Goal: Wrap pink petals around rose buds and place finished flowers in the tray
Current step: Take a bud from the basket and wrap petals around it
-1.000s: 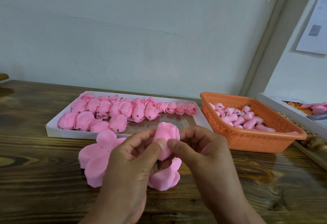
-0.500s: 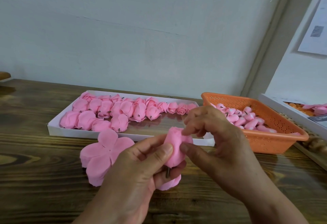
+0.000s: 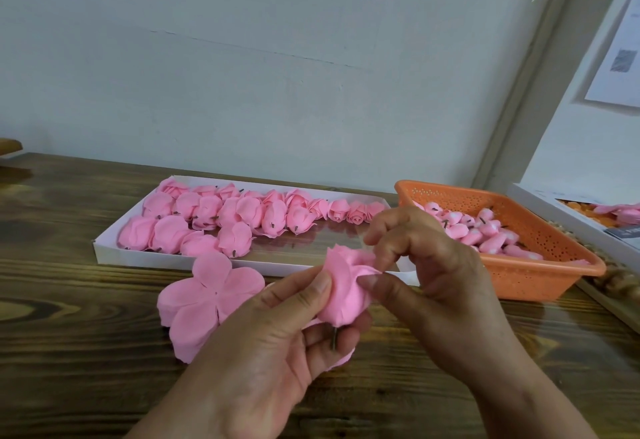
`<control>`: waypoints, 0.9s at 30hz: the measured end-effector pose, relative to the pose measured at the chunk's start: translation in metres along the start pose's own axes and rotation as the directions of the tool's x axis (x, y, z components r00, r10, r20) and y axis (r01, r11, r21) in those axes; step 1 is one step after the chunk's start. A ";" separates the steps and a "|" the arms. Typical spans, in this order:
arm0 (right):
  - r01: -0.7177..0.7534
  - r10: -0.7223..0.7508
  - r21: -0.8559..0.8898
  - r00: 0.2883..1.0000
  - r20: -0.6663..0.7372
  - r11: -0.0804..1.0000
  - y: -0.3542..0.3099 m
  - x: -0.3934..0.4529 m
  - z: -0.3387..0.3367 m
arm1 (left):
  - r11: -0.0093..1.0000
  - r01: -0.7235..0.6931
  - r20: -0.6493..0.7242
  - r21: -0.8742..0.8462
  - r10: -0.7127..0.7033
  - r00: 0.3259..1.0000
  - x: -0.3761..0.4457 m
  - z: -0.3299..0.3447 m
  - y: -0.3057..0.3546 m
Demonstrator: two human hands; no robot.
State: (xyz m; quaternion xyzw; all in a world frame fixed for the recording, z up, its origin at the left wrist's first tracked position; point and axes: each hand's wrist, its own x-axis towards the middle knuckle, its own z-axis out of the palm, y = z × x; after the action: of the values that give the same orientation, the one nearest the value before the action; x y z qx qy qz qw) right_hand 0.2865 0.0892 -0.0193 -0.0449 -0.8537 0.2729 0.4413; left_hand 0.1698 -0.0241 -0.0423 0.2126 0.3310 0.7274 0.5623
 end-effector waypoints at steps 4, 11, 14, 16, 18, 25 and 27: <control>0.013 -0.007 0.179 0.999 -0.037 0.984 0.005 -0.001 0.002 | 1.000 0.013 -0.001 -0.019 -0.013 1.000 0.001 0.000 0.003; -0.027 -0.018 0.268 0.987 0.162 0.963 0.007 0.002 -0.005 | 1.000 -0.027 -0.030 0.015 0.028 0.999 0.000 -0.001 0.004; 0.042 -0.065 0.088 0.959 0.276 0.995 0.002 0.009 -0.008 | 0.998 -0.046 -0.032 0.052 0.048 0.998 -0.001 0.000 0.004; 0.088 -0.080 -0.010 0.944 0.321 0.996 -0.004 0.013 -0.011 | 0.994 -0.076 -0.050 0.077 0.080 0.996 -0.001 0.002 0.003; 0.038 -0.029 -0.018 0.926 0.375 0.999 -0.012 0.015 -0.014 | 0.991 -0.089 -0.055 0.103 0.095 0.994 -0.001 0.004 0.003; -0.056 0.050 0.004 0.932 0.360 0.998 -0.017 0.020 -0.013 | 0.990 -0.094 -0.050 0.104 0.100 0.994 -0.001 0.005 -0.001; -0.072 0.064 0.011 0.934 0.353 0.997 -0.016 0.020 -0.010 | 0.987 -0.111 -0.042 0.120 0.117 0.992 -0.002 0.005 -0.001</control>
State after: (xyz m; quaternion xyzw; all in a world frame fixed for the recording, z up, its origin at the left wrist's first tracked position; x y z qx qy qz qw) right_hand 0.2852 0.0867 0.0079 -0.0197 -0.9135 0.3017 0.2722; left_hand 0.1744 -0.0247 -0.0389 0.2459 0.3743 0.7426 0.4981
